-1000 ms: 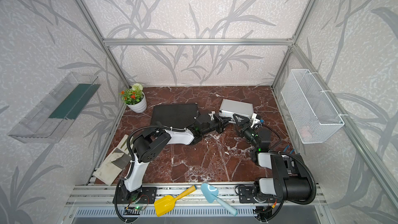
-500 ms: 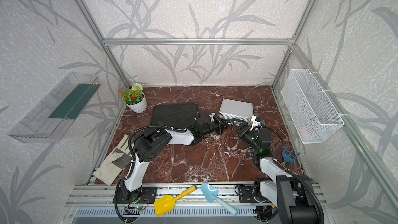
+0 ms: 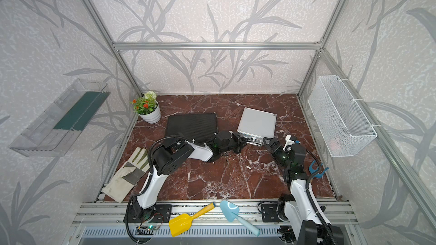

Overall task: Open the poker set cases
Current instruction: Open the fastener on the poker set case, then place the poker set case at the center of the board.

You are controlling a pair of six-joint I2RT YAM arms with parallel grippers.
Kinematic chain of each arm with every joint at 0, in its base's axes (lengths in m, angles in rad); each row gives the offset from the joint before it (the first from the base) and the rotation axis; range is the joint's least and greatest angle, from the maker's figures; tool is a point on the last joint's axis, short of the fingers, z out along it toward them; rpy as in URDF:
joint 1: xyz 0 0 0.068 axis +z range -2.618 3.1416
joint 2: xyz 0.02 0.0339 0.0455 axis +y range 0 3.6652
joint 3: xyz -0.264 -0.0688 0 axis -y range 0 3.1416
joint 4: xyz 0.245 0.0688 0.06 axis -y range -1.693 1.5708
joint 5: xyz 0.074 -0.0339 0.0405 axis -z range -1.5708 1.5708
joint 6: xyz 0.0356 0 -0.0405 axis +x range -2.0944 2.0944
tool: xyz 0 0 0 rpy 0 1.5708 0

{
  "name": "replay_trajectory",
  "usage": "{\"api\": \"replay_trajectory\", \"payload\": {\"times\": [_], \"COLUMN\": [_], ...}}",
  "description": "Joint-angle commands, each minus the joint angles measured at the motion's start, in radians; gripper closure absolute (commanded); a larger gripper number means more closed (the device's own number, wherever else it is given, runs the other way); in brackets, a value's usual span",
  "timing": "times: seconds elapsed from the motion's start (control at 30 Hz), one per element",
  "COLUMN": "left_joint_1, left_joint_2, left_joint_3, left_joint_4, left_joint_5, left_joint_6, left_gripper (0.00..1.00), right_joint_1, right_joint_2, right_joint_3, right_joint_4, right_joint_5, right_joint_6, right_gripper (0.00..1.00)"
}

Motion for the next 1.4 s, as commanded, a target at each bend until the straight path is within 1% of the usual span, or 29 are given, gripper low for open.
{"api": "replay_trajectory", "payload": {"times": [0.0, 0.23, 0.47, 0.5, 0.57, 0.7, 0.8, 1.03, 1.1, 1.2, 1.37], "left_joint_1": [0.004, 0.001, -0.002, -0.002, -0.002, -0.004, -0.005, -0.005, -0.004, -0.002, -0.002], "left_joint_2": [-0.024, 0.01, 0.035, 0.034, 0.032, 0.028, 0.016, -0.015, -0.021, -0.057, -0.137], "left_joint_3": [0.004, -0.023, -0.032, -0.035, -0.043, -0.056, -0.054, -0.045, -0.054, -0.084, -0.09], "left_joint_4": [0.14, 0.15, 0.149, 0.141, 0.13, 0.117, 0.083, 0.024, 0.013, -0.022, -0.129], "left_joint_5": [0.003, 0.004, 0.009, 0.009, 0.009, 0.004, 0.013, 0.022, 0.024, 0.008, -0.004], "left_joint_6": [-0.033, -0.04, -0.035, -0.031, -0.023, -0.02, -0.004, 0.027, 0.021, 0.024, 0.089], "left_gripper": [1.0, 1.0, 1.0, 0.96, 0.92, 0.86, 0.76, 0.67, 0.62, 0.56, 0.46], "right_joint_1": [-0.007, -0.009, -0.008, -0.008, -0.008, -0.003, 0.006, 0.022, 0.03, 0.06, 0.143], "right_joint_2": [-0.014, -0.014, -0.038, -0.041, -0.038, -0.017, -0.002, 0.019, 0.021, 0.021, 0.048], "right_joint_3": [0.058, 0.09, 0.099, 0.104, 0.105, 0.099, 0.1, 0.109, 0.11, 0.114, 0.137], "right_joint_4": [-0.138, -0.198, -0.19, -0.197, -0.196, -0.164, -0.146, -0.127, -0.133, -0.139, -0.159], "right_joint_5": [0.025, 0.057, 0.001, 0.002, 0.001, -0.003, -0.004, -0.001, 0.0, 0.011, 0.084], "right_joint_6": [-0.106, -0.173, -0.202, -0.209, -0.21, -0.193, -0.19, -0.178, -0.192, -0.22, -0.284], "right_gripper": [0.01, 0.01, 0.01, 0.01, 0.01, 0.0, 0.0, 0.0, 0.01, 0.02, 0.02]}}
